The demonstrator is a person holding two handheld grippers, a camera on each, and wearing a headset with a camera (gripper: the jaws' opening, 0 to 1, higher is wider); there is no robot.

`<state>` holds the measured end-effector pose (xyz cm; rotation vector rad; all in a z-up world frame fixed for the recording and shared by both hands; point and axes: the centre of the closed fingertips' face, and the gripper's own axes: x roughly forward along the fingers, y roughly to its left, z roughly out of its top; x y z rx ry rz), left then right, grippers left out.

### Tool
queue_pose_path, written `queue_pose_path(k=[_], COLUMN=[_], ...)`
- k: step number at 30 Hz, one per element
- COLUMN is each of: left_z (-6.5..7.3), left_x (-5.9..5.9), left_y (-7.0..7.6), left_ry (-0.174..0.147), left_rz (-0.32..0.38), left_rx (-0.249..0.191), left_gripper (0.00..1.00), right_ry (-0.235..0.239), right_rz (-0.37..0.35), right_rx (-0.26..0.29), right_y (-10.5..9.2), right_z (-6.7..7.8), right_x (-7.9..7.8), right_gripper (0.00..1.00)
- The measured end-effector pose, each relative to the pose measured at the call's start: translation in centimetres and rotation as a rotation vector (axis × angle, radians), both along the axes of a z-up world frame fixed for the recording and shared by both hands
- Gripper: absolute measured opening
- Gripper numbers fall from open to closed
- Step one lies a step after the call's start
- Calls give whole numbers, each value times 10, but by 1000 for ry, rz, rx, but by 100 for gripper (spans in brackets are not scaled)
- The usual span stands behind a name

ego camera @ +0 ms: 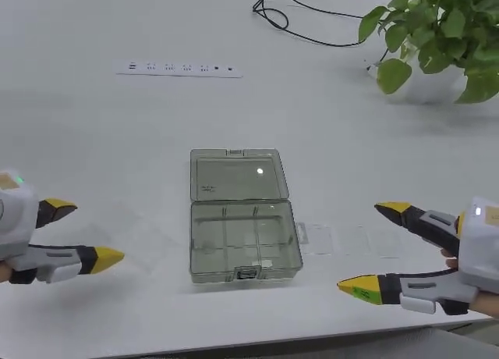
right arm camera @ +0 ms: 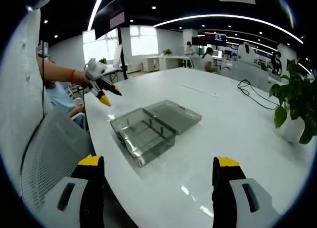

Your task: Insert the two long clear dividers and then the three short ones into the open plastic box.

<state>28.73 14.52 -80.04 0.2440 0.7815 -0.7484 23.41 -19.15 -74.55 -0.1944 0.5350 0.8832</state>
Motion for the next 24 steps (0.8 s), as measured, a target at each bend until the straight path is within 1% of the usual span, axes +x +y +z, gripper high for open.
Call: queue_pose_path(k=[2,3,5,7,8,10,11,14,17,21,24], left_z=[-5,-6,-11,-14,-17,-20,-23,-29,-34,-38,-39], left_x=[3,4,4,6,6,6,5,4,3,3,2], left_y=[4,4,8,9,11,11,12,14,16,18,17], left_ry=[16,18,43,46,58,73,88,99,122,140,148], left_rz=[16,16,29,29,30,30,35,32,36,42,38], left_rx=[22,24,51,66,84,91,101,126,145,165,171], left_gripper=[63,62,60,57,56,55,55,52,50,47,45], right_ry=[1,2,1,2,2,3,3,3,3,4,6], right_rz=[-2,-2,-3,-6,-7,-9,-11,-13,-17,-21,-25], right_rx=[2,2,0,3,3,4,5,5,7,8,10], right_y=[-1,-1,-2,-2,-3,-3,-3,-4,-5,-6,-6], right_z=[-1,-1,-2,-2,-2,-2,-3,-3,-3,-4,-4], right_x=[0,0,0,0,0,0,0,0,0,0,0], right_gripper=[91,91,91,90,90,90,90,90,90,90,90])
